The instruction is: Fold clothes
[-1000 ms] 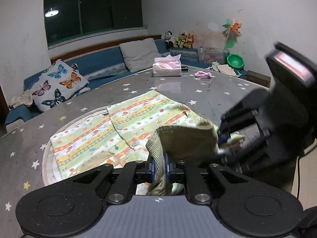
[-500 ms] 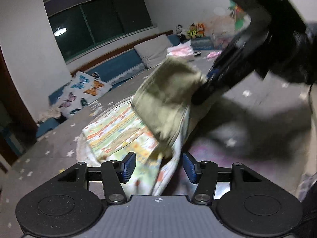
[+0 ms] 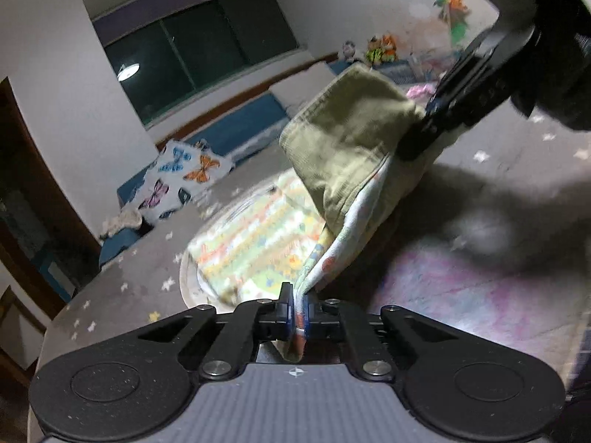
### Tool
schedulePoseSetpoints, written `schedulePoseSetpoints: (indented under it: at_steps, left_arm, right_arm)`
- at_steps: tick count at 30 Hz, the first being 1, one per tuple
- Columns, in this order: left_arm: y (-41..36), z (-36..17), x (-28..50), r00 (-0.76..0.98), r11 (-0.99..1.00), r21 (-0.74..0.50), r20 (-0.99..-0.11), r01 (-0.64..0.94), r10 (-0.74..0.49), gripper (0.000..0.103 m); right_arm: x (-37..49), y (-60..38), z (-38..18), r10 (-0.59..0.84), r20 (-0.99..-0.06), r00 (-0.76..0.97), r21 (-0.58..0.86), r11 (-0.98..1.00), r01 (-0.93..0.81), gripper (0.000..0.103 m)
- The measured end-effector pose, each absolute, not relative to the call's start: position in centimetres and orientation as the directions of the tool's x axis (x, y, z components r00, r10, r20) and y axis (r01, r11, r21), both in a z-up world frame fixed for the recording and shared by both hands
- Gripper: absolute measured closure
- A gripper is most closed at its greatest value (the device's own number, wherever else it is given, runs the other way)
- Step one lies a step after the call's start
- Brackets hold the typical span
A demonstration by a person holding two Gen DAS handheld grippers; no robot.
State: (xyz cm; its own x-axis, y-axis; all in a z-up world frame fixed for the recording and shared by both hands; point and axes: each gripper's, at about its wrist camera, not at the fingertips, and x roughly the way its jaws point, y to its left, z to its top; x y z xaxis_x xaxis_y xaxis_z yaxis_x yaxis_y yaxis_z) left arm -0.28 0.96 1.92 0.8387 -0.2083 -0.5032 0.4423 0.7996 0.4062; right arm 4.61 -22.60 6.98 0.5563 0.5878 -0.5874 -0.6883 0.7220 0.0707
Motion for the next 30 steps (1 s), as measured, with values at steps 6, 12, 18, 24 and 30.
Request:
schedulePoseSetpoints:
  at_steps: [6,12,18,24,30]
  left_arm:
    - [2.1,6.3,-4.6,0.826,0.792,0.382,-0.502,0.476,-0.255,0.097]
    - [2.8,8.5,-4.6,0.831,0.809,0.359,-0.492,0.466,-0.260,0.097]
    - [3.2,8.0,0.9,0.812,0.838,0.302,-0.528,0.455,-0.251,0.097]
    - [3.3,6.1,7.9,0.768,0.862,0.242,-0.599,0.446,-0.229,0.097]
    - [3.0,3.0,14.4,0.702,0.887,0.183,-0.685,0.423,-0.193,0.097]
  right_arm:
    - [2.1,-23.2,9.1,0.623,-0.572,0.533,0.073,0.686,-0.724,0.094]
    - [0.3,-23.4,11.5,0.655,-0.569,0.497,0.070,0.641,-0.764,0.094]
    - [5.0,-22.5,11.0,0.638,-0.593,0.491,0.099,0.663,-0.742,0.094]
    - [11.8,-21.5,8.5,0.588,-0.644,0.490,0.127,0.713,-0.690,0.094]
    - [17.4,-20.5,4.8,0.519,-0.691,0.503,0.126,0.772,-0.623,0.093]
